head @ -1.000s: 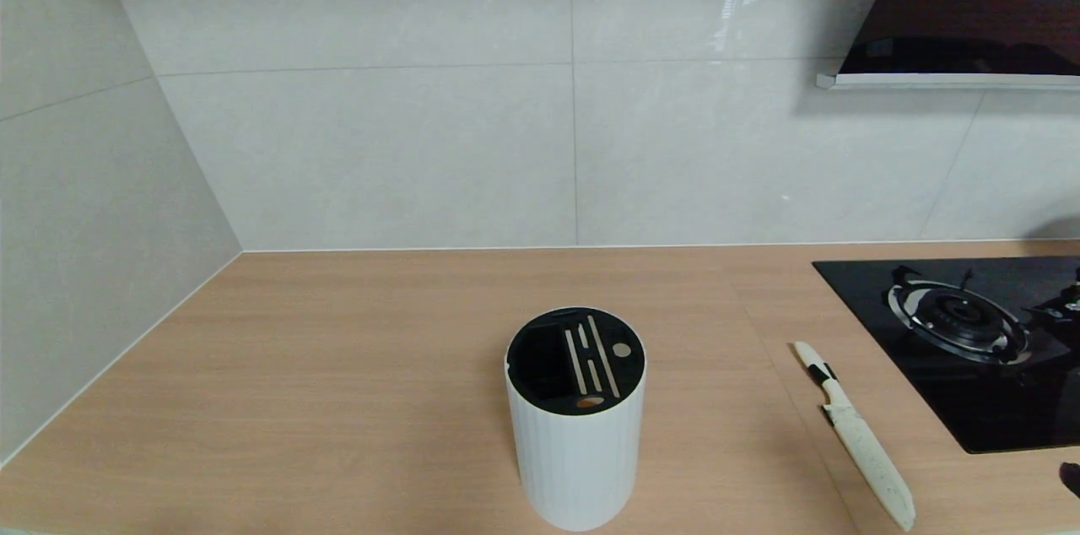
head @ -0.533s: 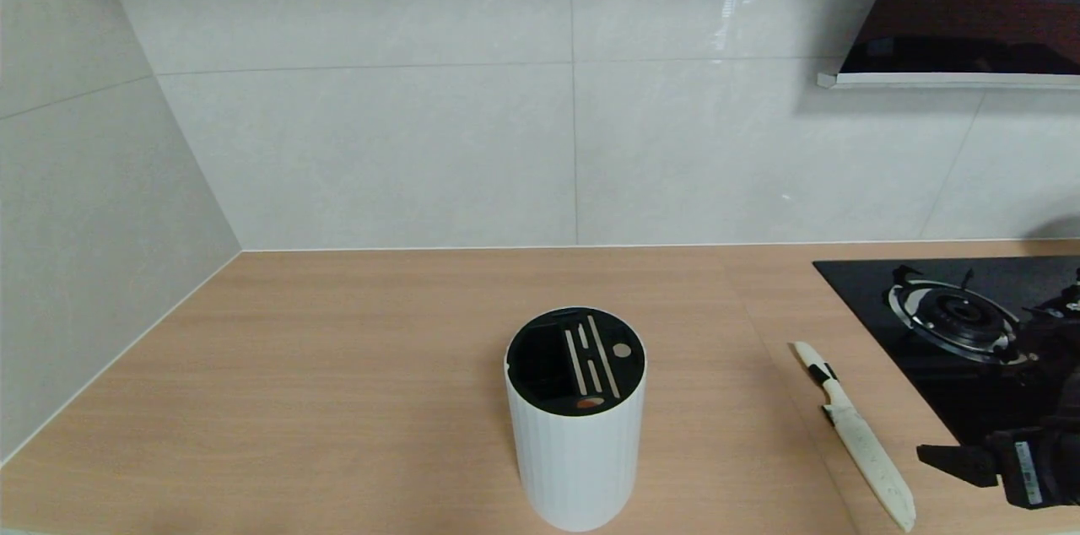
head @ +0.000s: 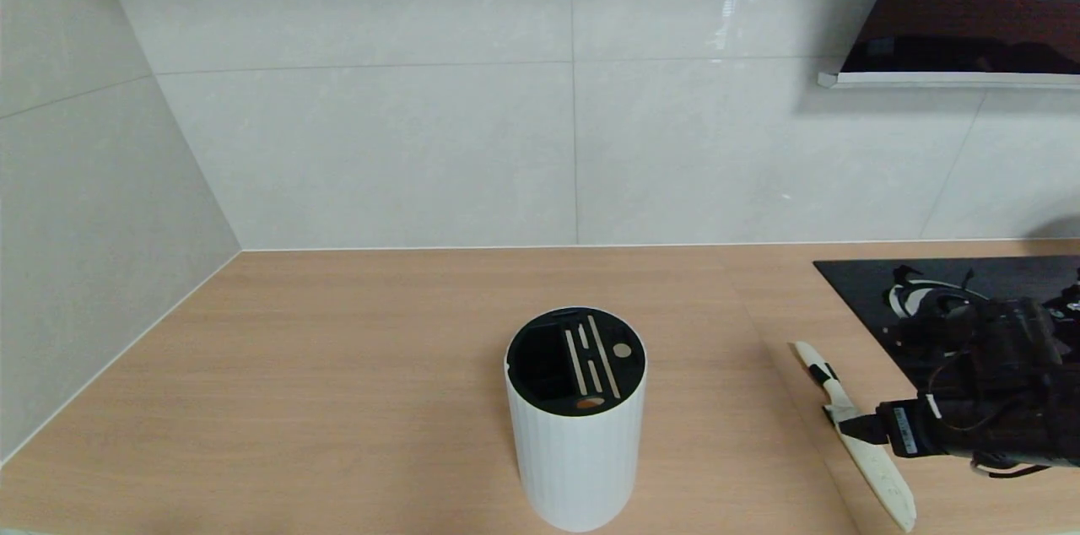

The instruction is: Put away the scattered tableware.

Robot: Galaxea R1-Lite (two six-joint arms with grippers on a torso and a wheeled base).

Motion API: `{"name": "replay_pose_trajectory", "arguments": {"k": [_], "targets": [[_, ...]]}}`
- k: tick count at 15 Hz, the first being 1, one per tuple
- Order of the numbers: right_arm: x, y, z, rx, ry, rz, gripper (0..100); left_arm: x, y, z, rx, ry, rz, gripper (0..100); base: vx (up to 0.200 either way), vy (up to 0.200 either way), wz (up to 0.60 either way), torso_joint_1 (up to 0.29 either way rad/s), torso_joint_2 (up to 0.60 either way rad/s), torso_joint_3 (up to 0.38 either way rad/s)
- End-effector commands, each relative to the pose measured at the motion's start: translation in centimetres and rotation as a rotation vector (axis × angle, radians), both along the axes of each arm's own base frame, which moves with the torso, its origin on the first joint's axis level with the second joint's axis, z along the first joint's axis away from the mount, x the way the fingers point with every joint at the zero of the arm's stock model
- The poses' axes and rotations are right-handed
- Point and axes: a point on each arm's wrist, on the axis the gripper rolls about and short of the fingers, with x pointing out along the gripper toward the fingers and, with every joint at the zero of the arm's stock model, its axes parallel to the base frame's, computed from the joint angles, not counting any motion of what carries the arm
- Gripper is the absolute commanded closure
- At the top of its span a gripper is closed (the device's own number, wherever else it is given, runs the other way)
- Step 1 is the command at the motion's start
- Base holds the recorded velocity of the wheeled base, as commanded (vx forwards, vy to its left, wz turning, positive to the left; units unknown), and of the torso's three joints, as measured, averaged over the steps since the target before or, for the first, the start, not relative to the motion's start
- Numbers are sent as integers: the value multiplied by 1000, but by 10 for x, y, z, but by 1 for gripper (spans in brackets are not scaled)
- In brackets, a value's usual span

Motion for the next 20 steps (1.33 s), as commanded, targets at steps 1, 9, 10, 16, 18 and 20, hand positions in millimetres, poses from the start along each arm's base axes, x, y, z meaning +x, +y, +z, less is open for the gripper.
{"name": "replay_pose_trajectory", "arguments": {"k": [1, 9, 10, 16, 18, 20], "targets": [[18, 2, -30, -8, 88, 8, 0, 0, 0, 0, 0, 1, 0, 0, 0, 0, 0, 0, 0, 0], [51, -2, -67, -13, 1, -1, 0, 0, 0, 0, 0, 1, 0, 0, 0, 0, 0, 0, 0, 0], [51, -8, -66, -13, -4, -20, 0, 0, 0, 0, 0, -1, 0, 0, 0, 0, 0, 0, 0, 0], [55, -14, -66, -14, -42, -37, 0, 0, 0, 0, 0, 1, 0, 0, 0, 0, 0, 0, 0, 0], [57, -14, -66, -15, -45, -38, 0, 0, 0, 0, 0, -1, 0, 0, 0, 0, 0, 0, 0, 0], [57, -14, -67, -15, -42, -38, 0, 0, 0, 0, 0, 1, 0, 0, 0, 0, 0, 0, 0, 0]]}}
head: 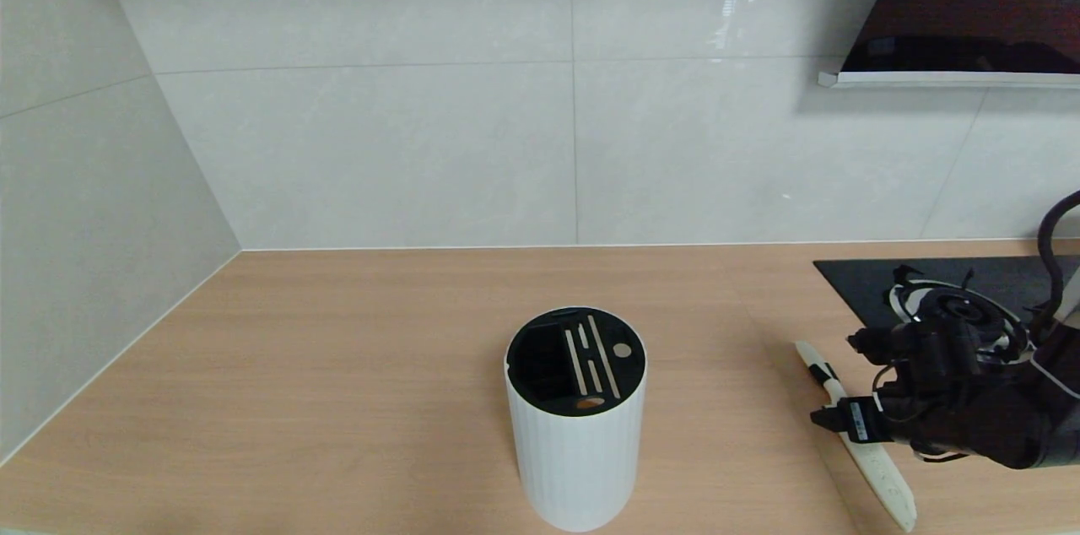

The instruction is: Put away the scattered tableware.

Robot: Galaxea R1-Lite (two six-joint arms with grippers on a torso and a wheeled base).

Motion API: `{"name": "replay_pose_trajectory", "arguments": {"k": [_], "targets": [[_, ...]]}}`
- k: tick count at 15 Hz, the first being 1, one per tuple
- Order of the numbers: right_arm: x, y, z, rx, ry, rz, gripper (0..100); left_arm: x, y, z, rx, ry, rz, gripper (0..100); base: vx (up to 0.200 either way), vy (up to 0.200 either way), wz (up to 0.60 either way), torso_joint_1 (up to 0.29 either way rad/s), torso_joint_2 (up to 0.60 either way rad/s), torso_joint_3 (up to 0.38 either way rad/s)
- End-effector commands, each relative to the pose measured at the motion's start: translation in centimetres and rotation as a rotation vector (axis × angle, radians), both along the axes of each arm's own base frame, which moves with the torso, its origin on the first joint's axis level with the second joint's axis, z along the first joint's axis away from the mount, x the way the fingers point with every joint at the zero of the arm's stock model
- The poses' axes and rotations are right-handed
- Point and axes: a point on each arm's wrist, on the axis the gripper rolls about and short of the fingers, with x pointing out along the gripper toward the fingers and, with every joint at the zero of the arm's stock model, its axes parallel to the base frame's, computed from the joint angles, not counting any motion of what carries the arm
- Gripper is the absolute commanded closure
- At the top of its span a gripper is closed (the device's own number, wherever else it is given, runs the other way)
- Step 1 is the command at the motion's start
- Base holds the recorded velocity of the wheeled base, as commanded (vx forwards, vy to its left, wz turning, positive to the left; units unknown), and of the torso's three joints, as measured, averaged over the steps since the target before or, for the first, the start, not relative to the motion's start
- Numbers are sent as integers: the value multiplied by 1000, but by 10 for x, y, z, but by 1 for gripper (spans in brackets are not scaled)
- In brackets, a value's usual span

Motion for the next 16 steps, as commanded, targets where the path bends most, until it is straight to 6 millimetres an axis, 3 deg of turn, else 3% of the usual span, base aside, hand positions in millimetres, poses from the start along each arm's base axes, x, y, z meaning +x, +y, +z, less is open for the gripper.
{"name": "replay_pose_trajectory", "arguments": {"k": [1, 16], "targets": [[1, 0, 0, -1, -1, -1, 0, 0, 0, 0, 0, 1, 0, 0, 0, 0, 0, 0, 0, 0], [10, -5, -7, -24, -37, -36, 0, 0, 0, 0, -2, 0, 0, 0, 0, 0, 0, 0, 0, 0]]}}
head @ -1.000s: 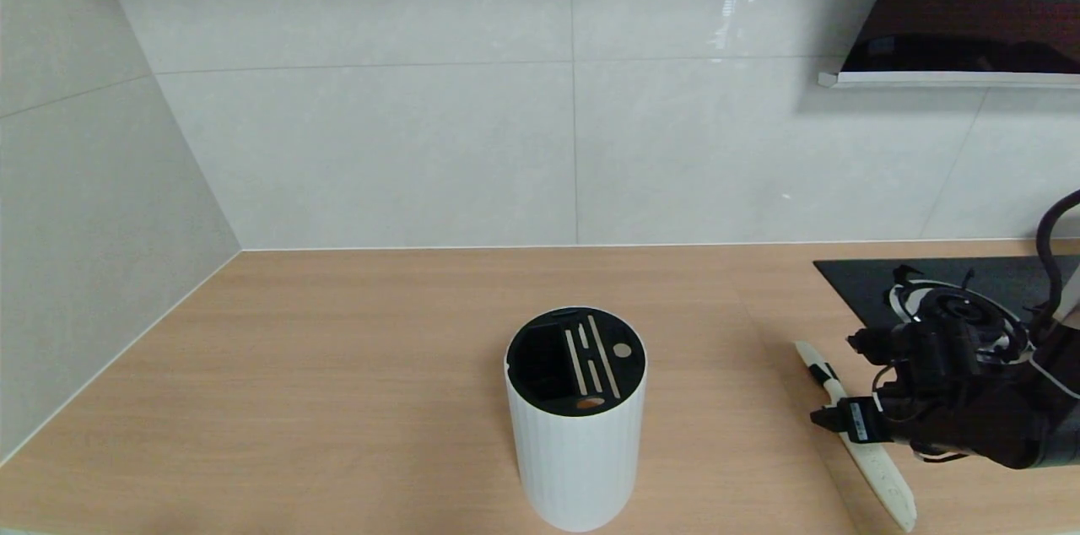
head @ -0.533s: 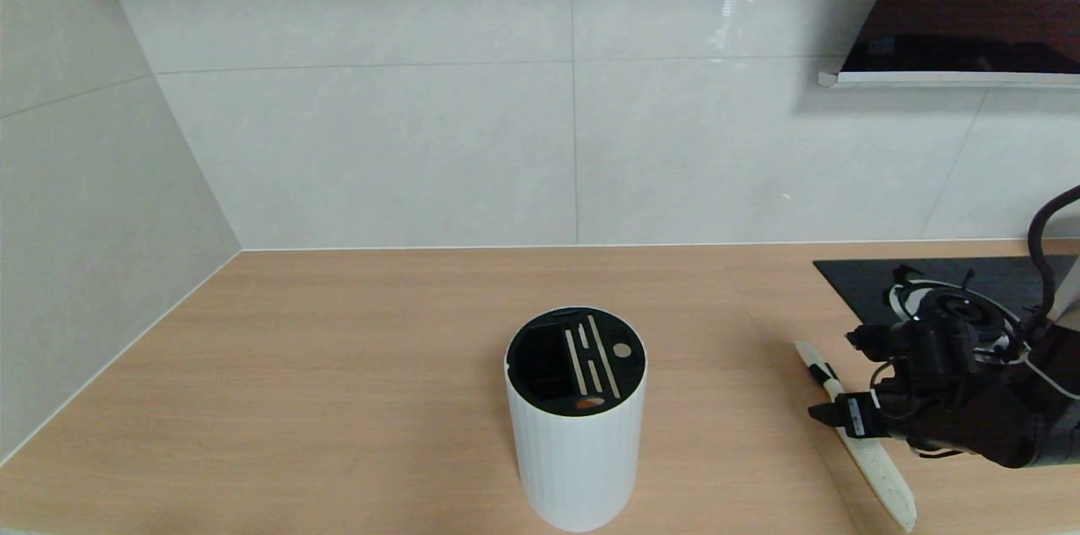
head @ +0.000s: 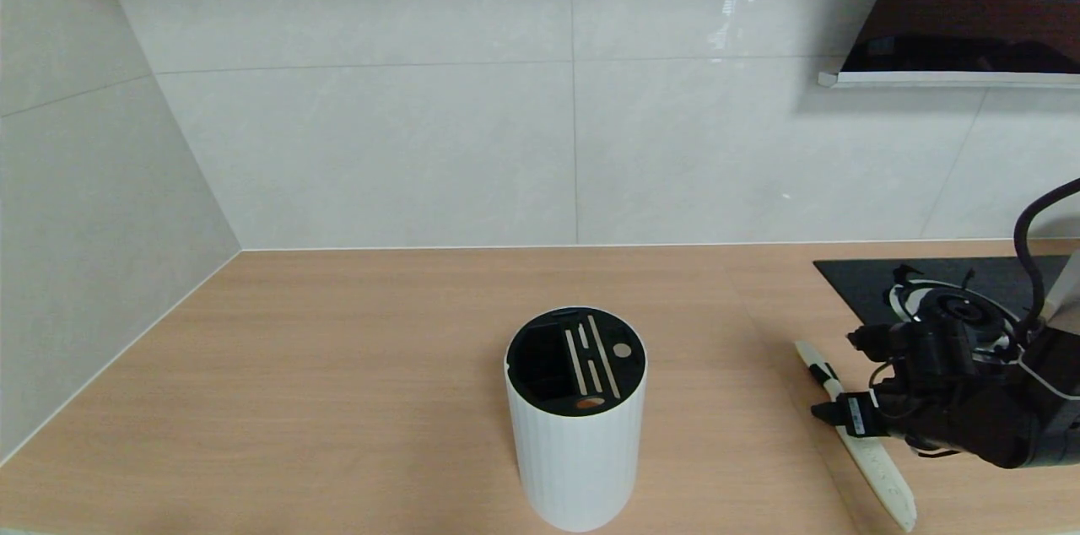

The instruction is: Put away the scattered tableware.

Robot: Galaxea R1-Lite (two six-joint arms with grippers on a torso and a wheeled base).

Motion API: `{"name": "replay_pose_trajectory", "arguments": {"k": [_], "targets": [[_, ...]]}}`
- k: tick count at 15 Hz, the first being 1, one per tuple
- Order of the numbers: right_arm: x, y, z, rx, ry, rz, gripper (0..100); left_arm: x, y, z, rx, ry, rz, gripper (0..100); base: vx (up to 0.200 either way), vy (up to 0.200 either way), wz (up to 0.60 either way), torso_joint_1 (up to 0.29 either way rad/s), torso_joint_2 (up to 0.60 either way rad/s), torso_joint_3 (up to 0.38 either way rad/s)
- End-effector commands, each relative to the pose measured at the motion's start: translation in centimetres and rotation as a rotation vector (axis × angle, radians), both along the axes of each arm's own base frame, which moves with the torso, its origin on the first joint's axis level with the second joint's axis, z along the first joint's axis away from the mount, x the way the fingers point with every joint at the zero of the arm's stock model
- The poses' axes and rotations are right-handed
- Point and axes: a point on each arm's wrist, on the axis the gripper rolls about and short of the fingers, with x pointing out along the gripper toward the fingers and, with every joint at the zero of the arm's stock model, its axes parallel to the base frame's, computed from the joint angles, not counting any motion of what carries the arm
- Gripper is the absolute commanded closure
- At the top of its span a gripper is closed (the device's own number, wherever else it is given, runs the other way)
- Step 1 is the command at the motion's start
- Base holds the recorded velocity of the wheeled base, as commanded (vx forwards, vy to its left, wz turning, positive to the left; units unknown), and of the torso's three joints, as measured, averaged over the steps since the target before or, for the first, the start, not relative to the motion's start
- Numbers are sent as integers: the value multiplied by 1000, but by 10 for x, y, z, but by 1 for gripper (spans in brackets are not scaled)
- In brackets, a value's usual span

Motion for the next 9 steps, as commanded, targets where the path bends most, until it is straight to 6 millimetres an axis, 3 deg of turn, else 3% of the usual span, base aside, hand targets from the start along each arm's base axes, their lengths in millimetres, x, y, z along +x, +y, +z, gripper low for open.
{"name": "replay_pose_trajectory", "arguments": {"k": [1, 9], "targets": [[1, 0, 0, -2, -2, -3, 0, 0, 0, 0, 0, 0, 0, 0, 0, 0, 0, 0, 0, 0], [-2, 6, -1, 11, 9, 22, 0, 0, 0, 0, 0, -1, 0, 0, 0, 0, 0, 0, 0, 0]]}}
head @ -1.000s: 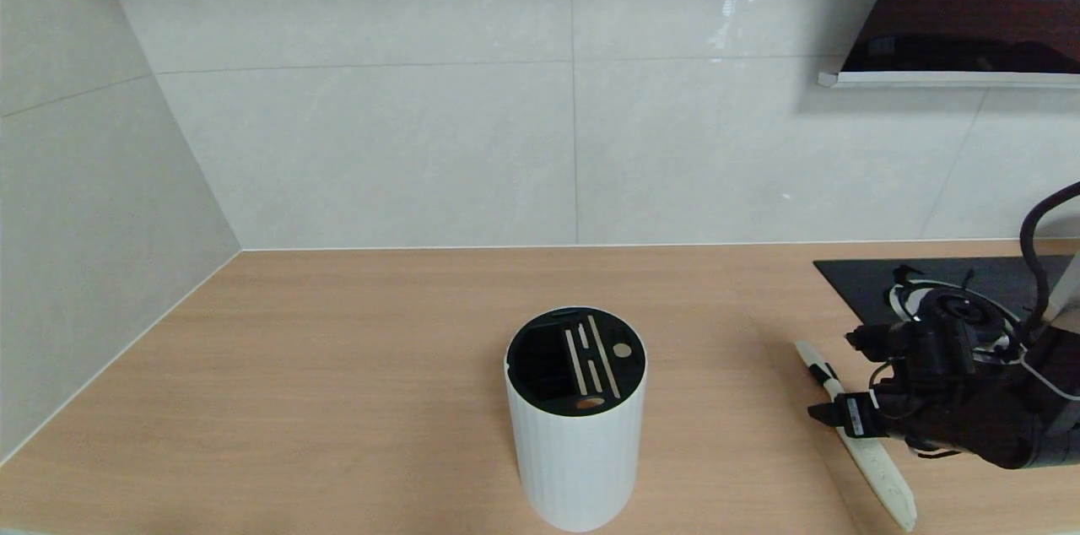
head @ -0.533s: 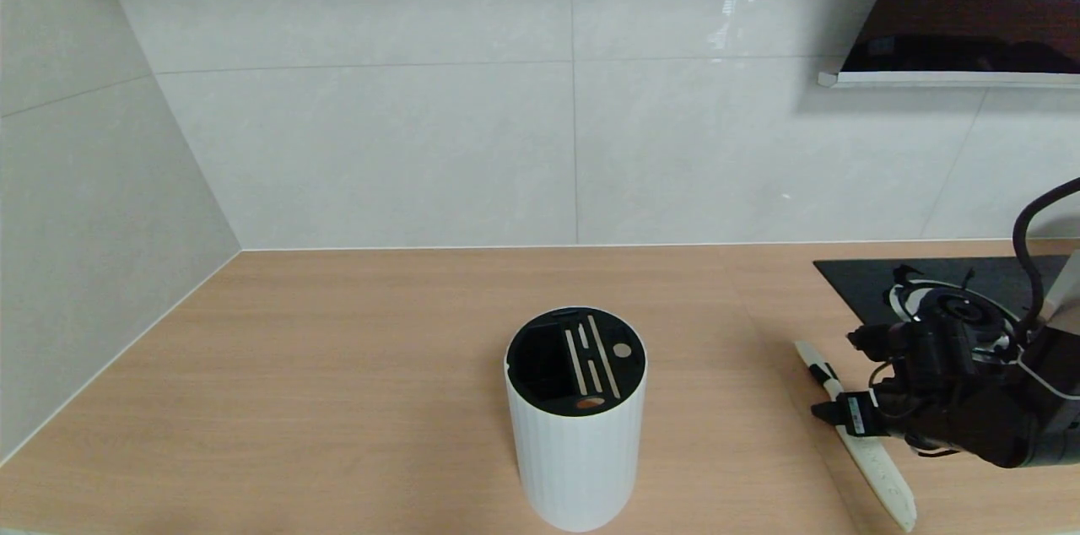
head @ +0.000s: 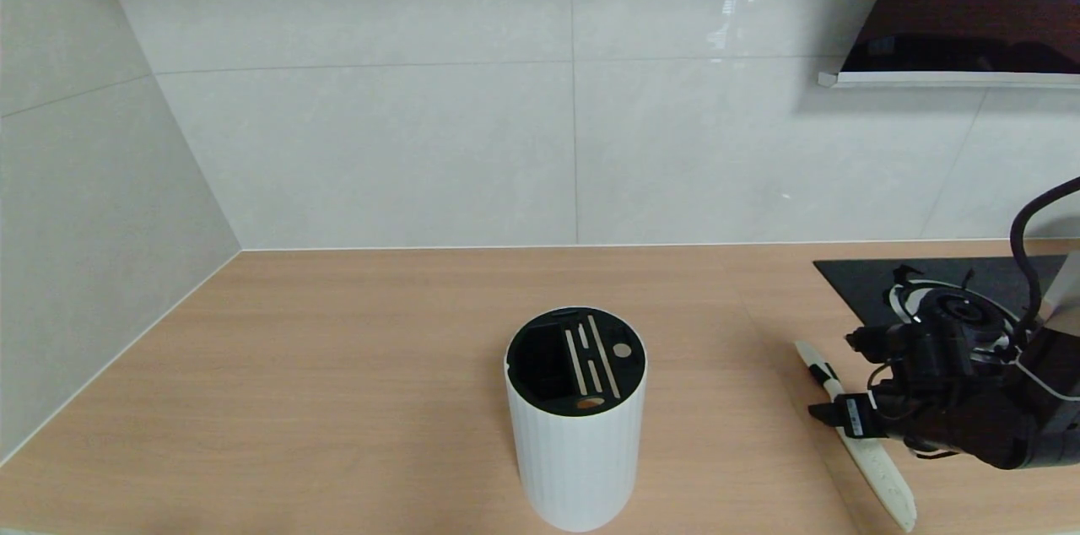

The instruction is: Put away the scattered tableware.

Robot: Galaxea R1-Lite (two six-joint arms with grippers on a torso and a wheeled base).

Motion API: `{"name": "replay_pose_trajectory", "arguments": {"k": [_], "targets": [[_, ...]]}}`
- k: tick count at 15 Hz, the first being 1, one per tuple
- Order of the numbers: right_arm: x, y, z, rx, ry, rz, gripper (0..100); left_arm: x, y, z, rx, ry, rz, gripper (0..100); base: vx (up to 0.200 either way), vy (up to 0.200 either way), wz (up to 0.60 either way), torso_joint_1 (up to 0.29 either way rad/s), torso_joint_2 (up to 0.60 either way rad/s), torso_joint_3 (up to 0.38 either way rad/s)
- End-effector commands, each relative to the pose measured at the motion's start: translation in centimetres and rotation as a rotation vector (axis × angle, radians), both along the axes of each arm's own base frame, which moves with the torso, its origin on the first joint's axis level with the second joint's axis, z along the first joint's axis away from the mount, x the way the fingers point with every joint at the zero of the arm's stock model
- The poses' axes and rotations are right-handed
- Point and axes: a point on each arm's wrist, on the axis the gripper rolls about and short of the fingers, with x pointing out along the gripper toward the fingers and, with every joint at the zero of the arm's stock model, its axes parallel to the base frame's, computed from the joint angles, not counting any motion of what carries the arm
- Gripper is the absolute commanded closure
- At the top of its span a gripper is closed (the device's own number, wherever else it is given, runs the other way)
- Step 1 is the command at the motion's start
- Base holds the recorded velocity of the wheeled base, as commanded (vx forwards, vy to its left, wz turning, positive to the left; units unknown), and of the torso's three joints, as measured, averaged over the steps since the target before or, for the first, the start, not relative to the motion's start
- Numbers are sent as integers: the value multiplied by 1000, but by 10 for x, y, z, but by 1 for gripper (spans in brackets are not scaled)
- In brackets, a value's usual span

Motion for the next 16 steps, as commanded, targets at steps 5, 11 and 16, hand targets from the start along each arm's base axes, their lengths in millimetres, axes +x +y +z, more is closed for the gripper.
{"name": "replay_pose_trajectory", "arguments": {"k": [5, 11, 16], "targets": [[-2, 4, 0, 0, 4, 14, 0, 0, 0, 0, 0, 0, 0, 0, 0, 0, 0, 0, 0, 0], [-3, 7, -1, 0, 9, 21, 0, 0, 0, 0, 0, -1, 0, 0, 0, 0, 0, 0, 0, 0], [-3, 7, -2, 1, 13, 20, 100, 0, 0, 0, -2, 0, 0, 0, 0, 0, 0, 0, 0, 0]]}}
